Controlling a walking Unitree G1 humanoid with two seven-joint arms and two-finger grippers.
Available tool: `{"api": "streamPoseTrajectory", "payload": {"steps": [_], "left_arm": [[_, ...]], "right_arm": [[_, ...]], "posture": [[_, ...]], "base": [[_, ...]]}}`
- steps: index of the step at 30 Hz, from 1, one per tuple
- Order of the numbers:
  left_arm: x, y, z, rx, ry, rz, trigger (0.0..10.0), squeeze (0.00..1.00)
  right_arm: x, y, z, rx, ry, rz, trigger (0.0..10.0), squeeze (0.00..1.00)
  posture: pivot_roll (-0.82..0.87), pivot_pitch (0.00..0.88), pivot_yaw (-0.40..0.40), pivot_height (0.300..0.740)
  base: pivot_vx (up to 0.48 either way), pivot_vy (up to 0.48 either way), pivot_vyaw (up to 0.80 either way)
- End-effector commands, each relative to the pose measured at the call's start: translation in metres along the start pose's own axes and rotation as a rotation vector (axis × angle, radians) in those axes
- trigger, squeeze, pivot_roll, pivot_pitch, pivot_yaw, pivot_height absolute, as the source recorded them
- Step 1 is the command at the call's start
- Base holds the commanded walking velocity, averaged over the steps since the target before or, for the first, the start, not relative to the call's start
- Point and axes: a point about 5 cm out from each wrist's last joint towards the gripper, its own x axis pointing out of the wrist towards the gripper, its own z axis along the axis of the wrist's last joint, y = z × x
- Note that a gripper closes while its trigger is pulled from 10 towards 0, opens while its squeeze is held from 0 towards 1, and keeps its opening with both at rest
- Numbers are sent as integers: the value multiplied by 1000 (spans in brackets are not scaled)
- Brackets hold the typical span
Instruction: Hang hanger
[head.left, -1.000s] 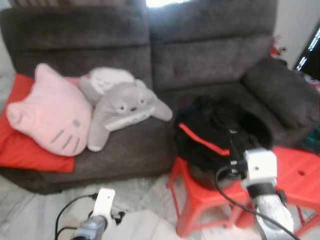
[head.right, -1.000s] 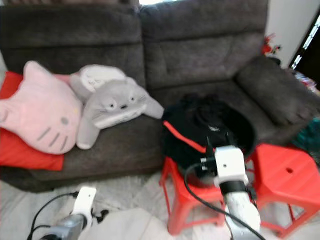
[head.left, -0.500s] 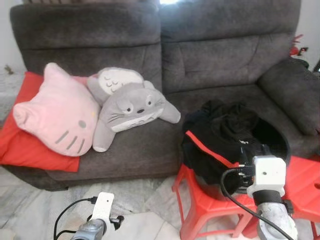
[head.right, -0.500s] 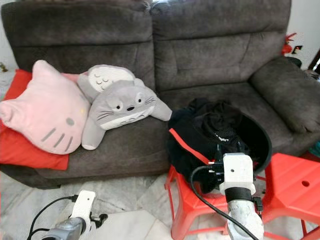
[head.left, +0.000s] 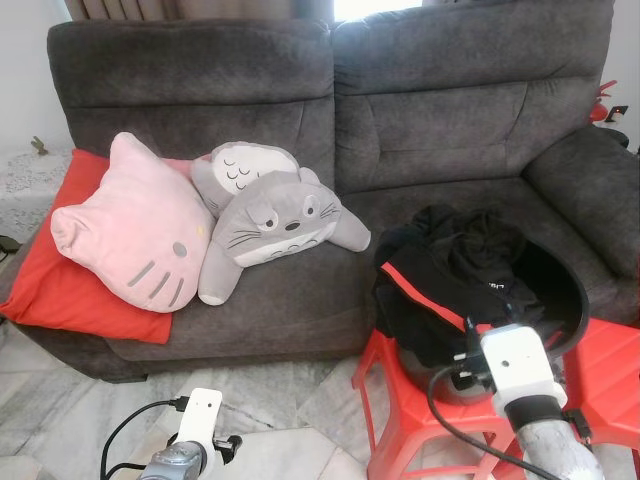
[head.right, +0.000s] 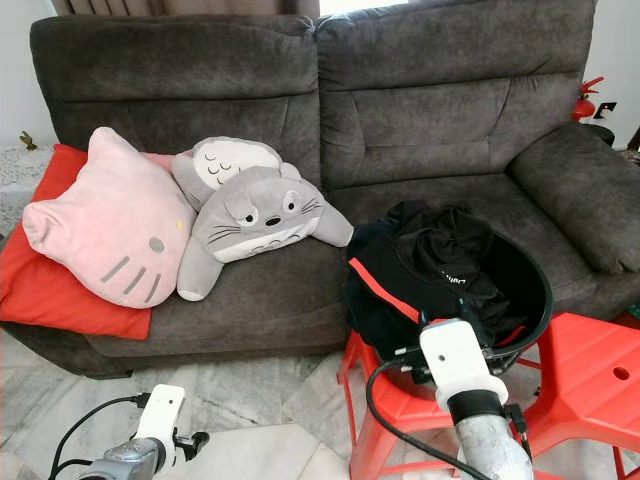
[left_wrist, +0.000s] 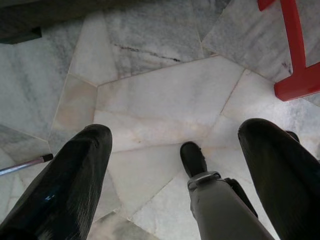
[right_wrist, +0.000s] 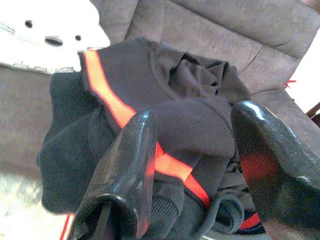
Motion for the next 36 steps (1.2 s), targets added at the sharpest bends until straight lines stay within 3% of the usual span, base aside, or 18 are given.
{"api": "streamPoseTrajectory", "payload": {"steps": [1, 9, 29, 30, 31, 32, 33, 36], "left_arm": [[0, 1, -4, 27, 23, -7, 10000, 0], [0, -1, -3, 30, 22, -14, 10000, 0], [0, -1, -3, 54, 29, -23, 10000, 0], [0, -1, -3, 53, 28, -22, 10000, 0], [0, -1, -3, 53, 27, -22, 10000, 0], [0, -1, -3, 53, 27, -22, 10000, 0], [0, -1, -3, 52, 26, -21, 10000, 0], [0, -1, -3, 54, 25, -20, 10000, 0]], "right_arm": [[-5, 0, 2, -31, 20, 12, 10000, 0], [-1, 0, -13, -53, 114, 40, 10000, 0], [2, 11, -9, -71, 187, 162, 10000, 0], [3, 10, -7, -75, 181, 148, 10000, 733], [4, 9, -6, -78, 179, 141, 10000, 733], [5, 8, -5, -75, 174, 133, 10000, 929], [7, 6, -3, -73, 162, 120, 10000, 1000], [9, 5, 0, -74, 150, 109, 10000, 1000]], "posture": [[-249, 0, 40, 740], [-255, 0, 38, 740], [-261, 0, 45, 740], [-259, 0, 44, 740], [-259, 0, 44, 740], [-259, 0, 44, 740], [-259, 0, 44, 740], [-259, 0, 44, 740]], "base": [[0, 0, 0], [0, 0, 0], [0, 0, 0], [0, 0, 0], [0, 0, 0], [0, 0, 0], [0, 0, 0], [0, 0, 0]]}}
